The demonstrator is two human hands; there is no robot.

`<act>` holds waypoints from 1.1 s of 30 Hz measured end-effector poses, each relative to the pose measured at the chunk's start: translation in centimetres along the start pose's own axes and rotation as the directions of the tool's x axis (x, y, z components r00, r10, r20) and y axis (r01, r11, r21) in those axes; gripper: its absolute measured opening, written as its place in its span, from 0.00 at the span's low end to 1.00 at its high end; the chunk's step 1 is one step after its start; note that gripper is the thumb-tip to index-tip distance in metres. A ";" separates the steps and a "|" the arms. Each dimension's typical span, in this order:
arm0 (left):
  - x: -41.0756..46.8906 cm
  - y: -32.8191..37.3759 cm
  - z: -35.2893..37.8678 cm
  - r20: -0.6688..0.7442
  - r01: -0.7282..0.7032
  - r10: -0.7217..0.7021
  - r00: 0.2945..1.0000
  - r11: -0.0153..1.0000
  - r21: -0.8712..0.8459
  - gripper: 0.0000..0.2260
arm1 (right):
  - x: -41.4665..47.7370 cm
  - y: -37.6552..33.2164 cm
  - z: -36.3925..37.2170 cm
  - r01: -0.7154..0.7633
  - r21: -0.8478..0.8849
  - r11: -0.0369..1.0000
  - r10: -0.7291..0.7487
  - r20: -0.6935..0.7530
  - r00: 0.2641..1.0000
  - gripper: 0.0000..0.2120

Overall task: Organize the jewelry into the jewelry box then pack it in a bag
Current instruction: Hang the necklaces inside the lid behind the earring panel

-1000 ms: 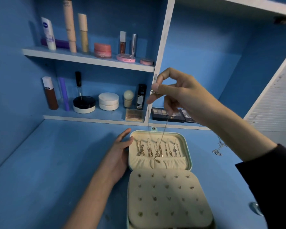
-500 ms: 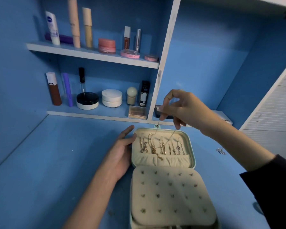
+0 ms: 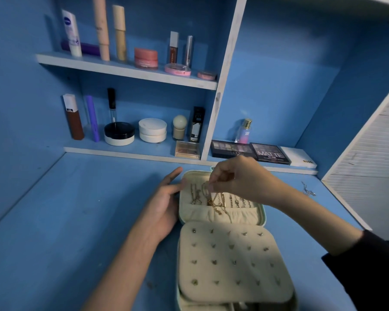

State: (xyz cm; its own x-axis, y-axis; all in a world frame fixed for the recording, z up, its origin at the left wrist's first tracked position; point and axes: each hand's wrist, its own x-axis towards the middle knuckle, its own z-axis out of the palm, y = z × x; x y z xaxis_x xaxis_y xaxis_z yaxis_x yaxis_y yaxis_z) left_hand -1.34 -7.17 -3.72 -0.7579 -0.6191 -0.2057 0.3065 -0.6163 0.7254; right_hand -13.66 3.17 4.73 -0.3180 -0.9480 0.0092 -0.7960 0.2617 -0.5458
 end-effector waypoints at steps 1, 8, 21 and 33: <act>0.0 0.0 0.0 0.001 -0.004 0.004 1.000 1.000 0.008 0.20 | 0.0 0.2 0.4 -0.003 -0.005 1.000 0.003 0.008 1.000 0.06; 0.0 0.0 0.1 0.013 -0.005 0.004 1.000 1.000 0.022 0.19 | -1.2 2.5 0.9 -0.027 -0.097 0.995 0.022 -0.050 0.998 0.04; 0.0 0.0 0.1 0.010 0.007 -0.007 1.000 1.000 0.005 0.19 | -2.8 3.5 1.4 -0.011 -0.235 0.972 0.036 0.100 0.994 0.08; 0.0 0.0 0.1 0.015 0.004 -0.004 1.000 1.000 0.010 0.19 | -2.1 4.1 2.4 0.216 -0.280 0.935 -0.235 -0.036 0.971 0.03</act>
State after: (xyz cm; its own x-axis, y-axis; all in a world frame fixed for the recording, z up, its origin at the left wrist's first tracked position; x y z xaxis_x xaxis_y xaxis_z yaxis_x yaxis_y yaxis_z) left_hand -1.40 -7.16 -3.69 -0.7674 -0.6096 -0.1989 0.2979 -0.6136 0.7313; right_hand -15.05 5.81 0.47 -0.1402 -0.9759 0.1669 -0.9574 0.0907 -0.2740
